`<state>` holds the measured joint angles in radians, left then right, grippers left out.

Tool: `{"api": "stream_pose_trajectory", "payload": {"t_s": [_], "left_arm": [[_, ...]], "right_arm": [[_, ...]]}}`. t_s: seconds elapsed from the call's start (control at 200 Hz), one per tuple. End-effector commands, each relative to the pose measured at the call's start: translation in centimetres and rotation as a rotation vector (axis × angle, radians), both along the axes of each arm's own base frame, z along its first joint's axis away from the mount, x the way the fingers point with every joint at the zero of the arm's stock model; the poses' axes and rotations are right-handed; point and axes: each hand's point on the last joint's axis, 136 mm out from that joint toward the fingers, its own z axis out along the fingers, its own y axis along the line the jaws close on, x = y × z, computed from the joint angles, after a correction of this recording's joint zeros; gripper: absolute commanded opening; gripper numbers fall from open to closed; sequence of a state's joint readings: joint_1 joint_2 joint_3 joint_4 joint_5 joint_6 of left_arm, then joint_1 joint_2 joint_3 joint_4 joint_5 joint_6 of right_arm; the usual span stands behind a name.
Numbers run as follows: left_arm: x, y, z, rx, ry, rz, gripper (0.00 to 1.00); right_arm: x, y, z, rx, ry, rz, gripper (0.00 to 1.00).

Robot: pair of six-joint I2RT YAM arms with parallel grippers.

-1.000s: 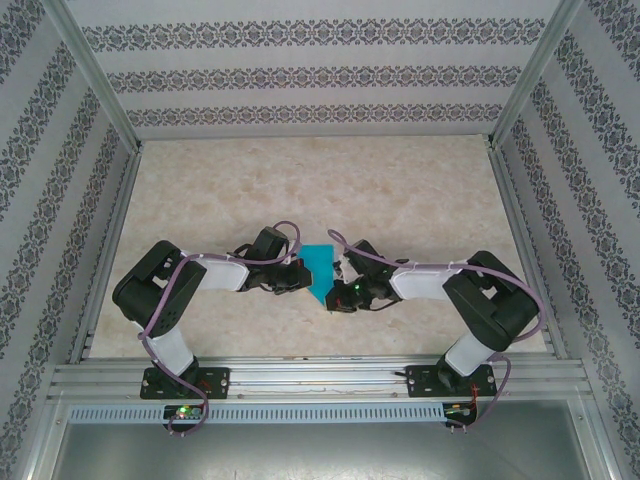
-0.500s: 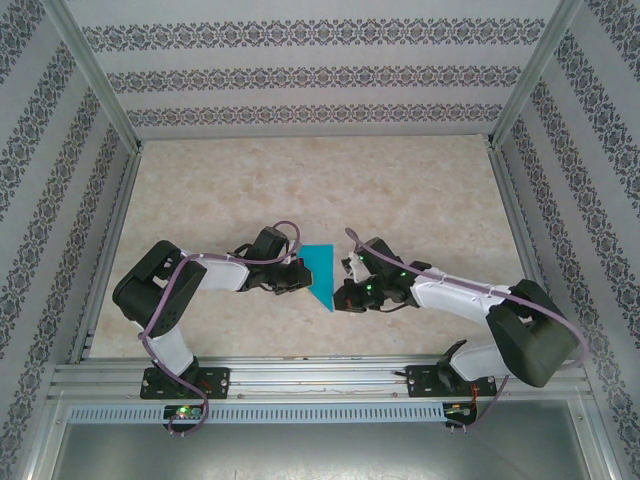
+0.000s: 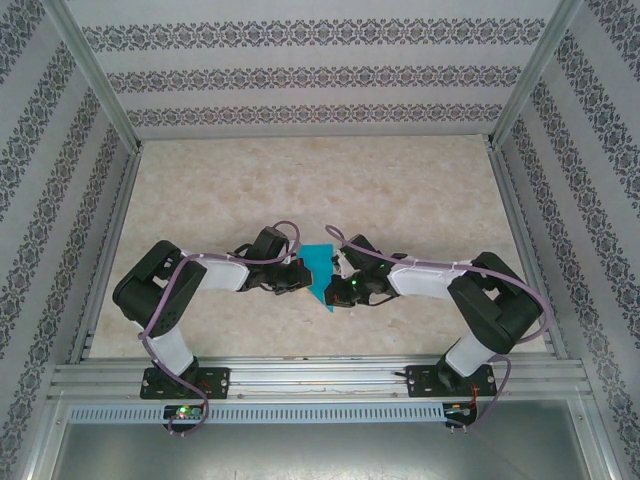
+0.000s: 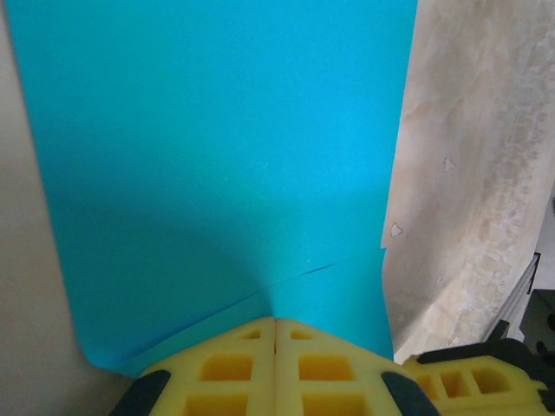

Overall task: Fold a paper plane with a square sheet of paper (fold left side to right side)
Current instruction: Third fold the triangle at the center of the table.

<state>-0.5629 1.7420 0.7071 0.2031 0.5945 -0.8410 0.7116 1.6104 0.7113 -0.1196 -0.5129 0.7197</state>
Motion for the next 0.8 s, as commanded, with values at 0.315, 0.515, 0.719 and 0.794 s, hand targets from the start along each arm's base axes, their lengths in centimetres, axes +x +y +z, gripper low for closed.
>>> {"api": "stream_pose_trajectory", "payload": {"t_s": [0.315, 0.515, 0.719, 0.794], "left_arm": [[0.0, 1.2, -0.4, 0.072, 0.000, 0.051, 0.05], [-0.2, 1.3, 3.0, 0.019, -0.105, 0.038, 0.08], [-2.3, -0.1, 4.2, -0.077, -0.144, -0.015, 0.04], [-2.9, -1.1, 4.4, -0.106, -0.151, -0.039, 0.03]], "right_arm": [[-1.7, -2.7, -3.6, -0.204, 0.051, -0.013, 0.00], [-2.3, -3.9, -4.4, -0.286, 0.061, -0.013, 0.00], [-2.0, -4.5, -4.3, -0.328, 0.035, -0.028, 0.00], [-2.0, -4.7, -4.5, -0.345, 0.033, -0.027, 0.00]]}}
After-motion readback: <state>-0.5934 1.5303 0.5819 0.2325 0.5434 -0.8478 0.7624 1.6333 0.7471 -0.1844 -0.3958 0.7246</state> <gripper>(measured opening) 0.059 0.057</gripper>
